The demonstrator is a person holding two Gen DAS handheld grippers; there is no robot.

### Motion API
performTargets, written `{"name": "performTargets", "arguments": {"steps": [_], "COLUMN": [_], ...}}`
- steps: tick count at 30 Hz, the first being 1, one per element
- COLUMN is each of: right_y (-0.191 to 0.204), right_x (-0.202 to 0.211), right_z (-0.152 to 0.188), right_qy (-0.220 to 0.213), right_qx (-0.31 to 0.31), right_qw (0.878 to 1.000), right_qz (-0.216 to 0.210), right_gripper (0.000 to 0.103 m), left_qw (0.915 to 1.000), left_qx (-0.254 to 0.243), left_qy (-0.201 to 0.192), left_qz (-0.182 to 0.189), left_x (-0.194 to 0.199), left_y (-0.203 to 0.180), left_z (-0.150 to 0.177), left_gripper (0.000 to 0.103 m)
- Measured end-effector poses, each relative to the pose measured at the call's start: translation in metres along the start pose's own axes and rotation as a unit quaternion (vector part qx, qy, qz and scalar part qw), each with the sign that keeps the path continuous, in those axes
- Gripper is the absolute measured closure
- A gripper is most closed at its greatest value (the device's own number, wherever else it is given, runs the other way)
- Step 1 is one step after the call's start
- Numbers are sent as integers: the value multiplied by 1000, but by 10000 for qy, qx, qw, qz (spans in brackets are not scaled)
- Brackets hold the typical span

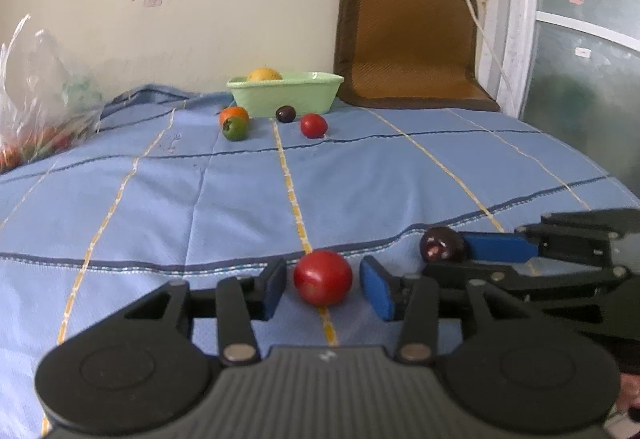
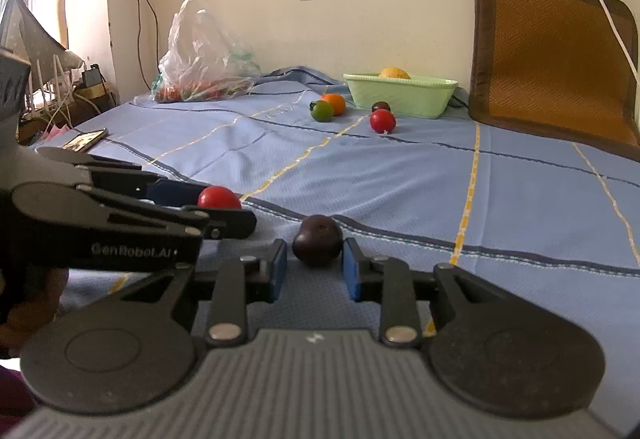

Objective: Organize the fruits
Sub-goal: 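Close the left gripper on the red tomato while the right gripper grasps the plum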

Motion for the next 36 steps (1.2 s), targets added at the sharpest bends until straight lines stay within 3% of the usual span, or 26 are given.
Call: {"name": "performTargets", "arguments": {"steps": [4,36], "right_y": [-3,1], "right_x": [0,1], "right_z": [2,7], "right_qy": [-32,-155], "right_qx": [-172,-157], "right_qw": [9998,9997], "right_qz": [-62,46], "right_gripper": [69,70], "left_qw": [9998,9997], "left_qx": [117,151], "left_qy": [167,172], "left_qz": [50,-2], "left_x": [0,2], "left_y": [1,1], "left_z": [-2,-1], "left_gripper": [55,53]}}
Point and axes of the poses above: each gripper's, at about its wrist camera, not at the fingertips, and x roughly against the way its jaws point, y to its left, z to its underside, the point moved 4 cm from there along -x, roughly the way its jaws point, and after that the axes turned 7 degrees about y, right-handed, at the moved point
